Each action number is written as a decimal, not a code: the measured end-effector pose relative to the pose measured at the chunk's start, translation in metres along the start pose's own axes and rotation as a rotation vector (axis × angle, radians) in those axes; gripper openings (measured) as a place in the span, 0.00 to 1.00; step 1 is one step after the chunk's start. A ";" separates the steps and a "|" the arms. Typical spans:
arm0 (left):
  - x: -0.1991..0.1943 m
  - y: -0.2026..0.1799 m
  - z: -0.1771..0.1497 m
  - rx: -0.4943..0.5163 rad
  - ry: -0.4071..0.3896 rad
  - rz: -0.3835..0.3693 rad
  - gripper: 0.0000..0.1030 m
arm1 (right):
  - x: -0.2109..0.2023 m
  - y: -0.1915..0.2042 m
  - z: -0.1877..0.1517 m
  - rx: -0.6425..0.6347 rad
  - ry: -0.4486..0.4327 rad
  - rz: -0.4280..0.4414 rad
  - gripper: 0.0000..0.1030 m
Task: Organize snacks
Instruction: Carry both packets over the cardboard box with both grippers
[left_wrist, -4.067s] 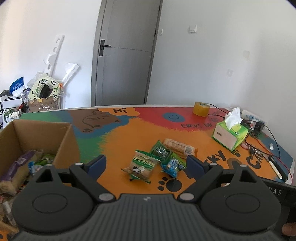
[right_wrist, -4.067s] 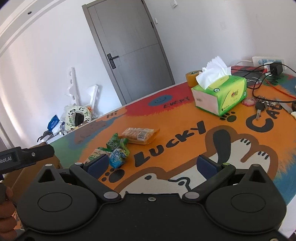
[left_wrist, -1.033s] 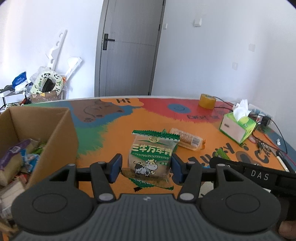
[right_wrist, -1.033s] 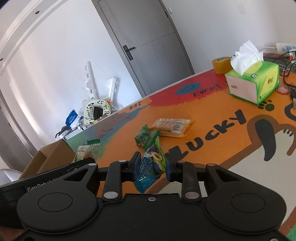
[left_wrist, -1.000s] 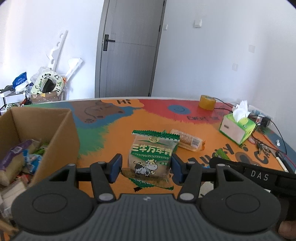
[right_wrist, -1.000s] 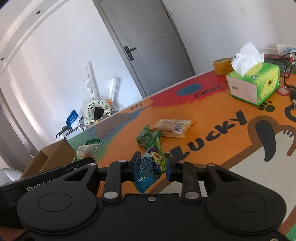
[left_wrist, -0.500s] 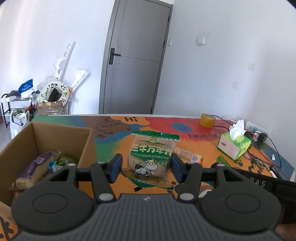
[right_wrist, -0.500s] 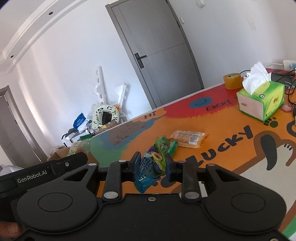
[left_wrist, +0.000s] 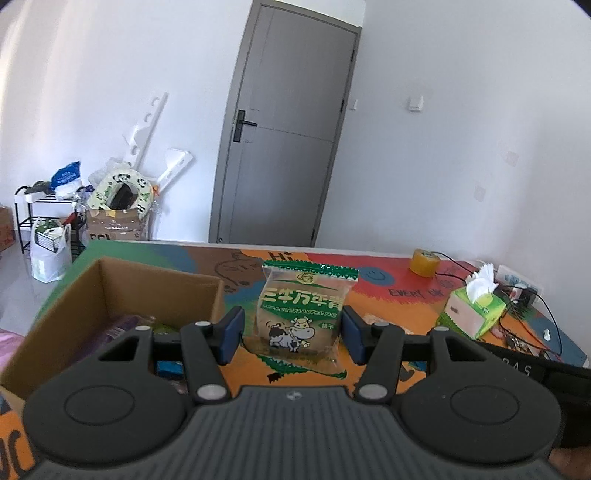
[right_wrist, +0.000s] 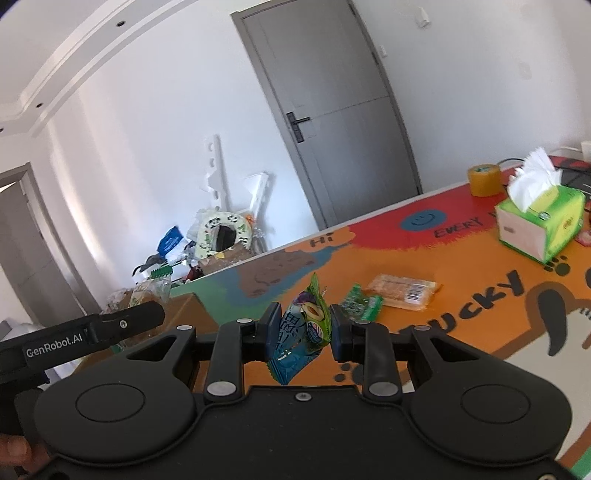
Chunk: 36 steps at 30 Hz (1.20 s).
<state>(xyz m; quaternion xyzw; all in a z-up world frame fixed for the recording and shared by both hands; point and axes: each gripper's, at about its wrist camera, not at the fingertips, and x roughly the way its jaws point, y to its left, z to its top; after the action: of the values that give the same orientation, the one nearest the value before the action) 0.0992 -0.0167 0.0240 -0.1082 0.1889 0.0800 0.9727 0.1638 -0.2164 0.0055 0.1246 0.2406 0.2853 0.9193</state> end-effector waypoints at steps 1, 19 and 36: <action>-0.002 0.003 0.001 -0.003 -0.004 0.004 0.54 | 0.001 0.004 0.001 -0.006 0.001 0.006 0.27; -0.022 0.075 0.019 -0.099 -0.023 0.151 0.54 | 0.032 0.076 0.011 -0.115 0.031 0.134 0.27; -0.022 0.140 0.016 -0.177 0.011 0.228 0.70 | 0.064 0.133 0.005 -0.204 0.075 0.202 0.28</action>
<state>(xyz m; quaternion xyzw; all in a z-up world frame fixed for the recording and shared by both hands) 0.0570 0.1191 0.0215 -0.1717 0.1977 0.2055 0.9430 0.1506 -0.0726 0.0346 0.0434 0.2309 0.4038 0.8842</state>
